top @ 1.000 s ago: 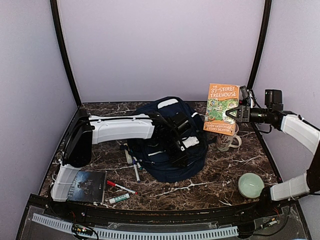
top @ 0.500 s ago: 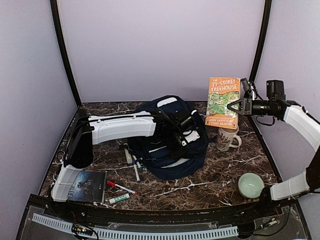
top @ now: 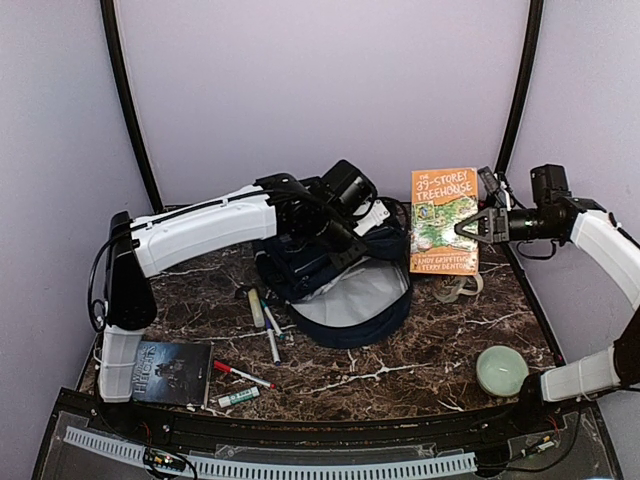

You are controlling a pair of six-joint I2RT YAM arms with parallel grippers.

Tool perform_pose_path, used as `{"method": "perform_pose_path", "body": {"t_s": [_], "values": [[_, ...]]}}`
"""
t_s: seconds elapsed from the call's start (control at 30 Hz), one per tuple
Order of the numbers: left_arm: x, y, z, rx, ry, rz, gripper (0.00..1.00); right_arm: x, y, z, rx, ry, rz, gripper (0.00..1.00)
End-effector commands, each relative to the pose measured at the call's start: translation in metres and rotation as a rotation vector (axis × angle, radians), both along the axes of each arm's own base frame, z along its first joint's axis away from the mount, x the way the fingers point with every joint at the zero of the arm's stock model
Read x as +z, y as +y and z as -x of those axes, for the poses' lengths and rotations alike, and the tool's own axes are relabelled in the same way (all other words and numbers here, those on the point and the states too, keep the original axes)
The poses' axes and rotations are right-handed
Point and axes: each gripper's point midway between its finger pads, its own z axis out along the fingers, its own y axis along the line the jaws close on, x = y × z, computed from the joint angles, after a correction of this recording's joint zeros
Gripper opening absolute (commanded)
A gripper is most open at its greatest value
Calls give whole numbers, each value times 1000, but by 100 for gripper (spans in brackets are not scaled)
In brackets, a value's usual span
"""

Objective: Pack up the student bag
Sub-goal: Pick up the largest pocket of the bag from the student bag, then place the book in the largest pocket of the bag.

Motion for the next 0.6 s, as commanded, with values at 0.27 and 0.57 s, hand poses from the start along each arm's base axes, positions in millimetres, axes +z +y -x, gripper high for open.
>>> {"method": "perform_pose_path", "body": {"t_s": [0.27, 0.57], "values": [[147, 34, -56, 140, -302, 253, 0, -18, 53, 40, 247, 26, -6, 0], [167, 34, -54, 142, -313, 329, 0, -53, 100, 72, 379, 150, -35, 0]]}}
